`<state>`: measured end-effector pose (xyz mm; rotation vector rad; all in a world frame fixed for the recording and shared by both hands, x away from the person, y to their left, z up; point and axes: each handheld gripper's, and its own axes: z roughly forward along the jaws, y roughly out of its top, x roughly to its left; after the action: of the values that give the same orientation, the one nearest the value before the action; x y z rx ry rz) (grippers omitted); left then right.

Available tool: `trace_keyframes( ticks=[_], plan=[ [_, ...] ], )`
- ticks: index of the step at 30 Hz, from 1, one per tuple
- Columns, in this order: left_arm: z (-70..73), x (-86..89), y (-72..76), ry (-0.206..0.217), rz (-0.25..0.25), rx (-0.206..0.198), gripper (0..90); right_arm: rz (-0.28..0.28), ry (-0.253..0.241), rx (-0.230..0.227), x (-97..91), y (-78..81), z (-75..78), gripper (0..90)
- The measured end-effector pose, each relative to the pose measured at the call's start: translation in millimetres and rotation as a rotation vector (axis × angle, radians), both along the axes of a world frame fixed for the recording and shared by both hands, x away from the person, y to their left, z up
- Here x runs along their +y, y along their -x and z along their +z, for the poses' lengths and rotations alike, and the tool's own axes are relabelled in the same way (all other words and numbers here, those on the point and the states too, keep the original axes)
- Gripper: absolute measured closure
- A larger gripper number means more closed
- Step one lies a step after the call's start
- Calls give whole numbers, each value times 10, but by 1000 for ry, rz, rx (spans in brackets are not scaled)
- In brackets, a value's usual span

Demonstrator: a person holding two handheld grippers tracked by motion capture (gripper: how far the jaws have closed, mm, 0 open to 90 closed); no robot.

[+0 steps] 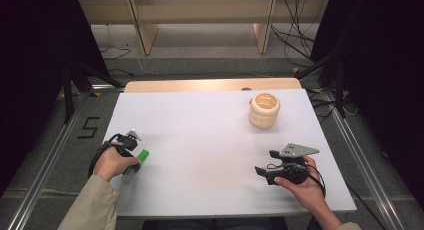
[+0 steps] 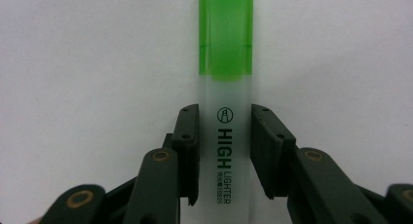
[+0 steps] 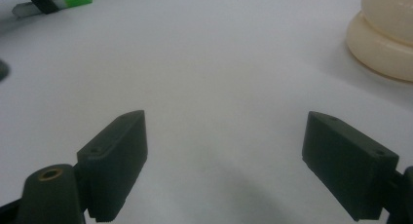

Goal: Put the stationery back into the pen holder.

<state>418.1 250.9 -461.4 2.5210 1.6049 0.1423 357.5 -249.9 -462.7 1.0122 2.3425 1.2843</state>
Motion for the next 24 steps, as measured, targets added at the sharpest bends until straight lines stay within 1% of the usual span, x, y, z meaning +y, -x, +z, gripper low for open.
trace_keyframes(
  ticks=[4,5,6,7,8,9,10,11,12,13,14,16,17,18,19,22,24],
  plan=[
    [4,2,8,7,0,-5,663,0,0,0,-1,0,1,173],
    [10,-2,15,31,2,-14,663,-2,-2,0,-1,-1,1,173],
    [16,-6,19,45,0,-20,663,-2,-2,-1,-2,-1,1,173],
    [16,-6,19,45,0,-20,663,-2,-2,-1,-2,-1,1,173],
    [24,-12,22,56,-2,-26,663,-2,-2,-1,-2,-2,1,174],
    [44,-34,31,71,-8,-51,663,-3,-2,0,-2,-2,1,174],
    [56,-47,35,80,-12,-65,663,-4,-3,1,-2,-1,2,174],
    [56,-47,35,80,-12,-65,663,-5,-5,2,-3,-1,2,174],
    [69,-60,39,90,-19,-80,663,-5,-5,2,-3,-1,2,174],
    [81,-79,44,106,-23,-101,663,-6,-7,2,-3,-1,3,174],
    [104,-120,54,143,-36,-142,663,-9,-8,3,-3,-2,4,174],
    [128,-169,66,171,-51,-181,663,-12,-10,4,-2,-2,5,174],
    [128,-169,66,171,-51,-181,663,-12,-11,3,-2,-3,5,174],
    [150,-223,78,200,-53,-230,663,-13,-12,4,-2,-3,6,175],
    [150,-223,78,200,-53,-230,663,-15,-13,3,-2,-4,6,174],
    [180,-315,101,236,-67,-318,663,-24,-21,9,-3,-6,11,174],
    [190,-386,117,261,-83,-389,663,-31,-30,11,-3,-8,15,176]
  ],
)
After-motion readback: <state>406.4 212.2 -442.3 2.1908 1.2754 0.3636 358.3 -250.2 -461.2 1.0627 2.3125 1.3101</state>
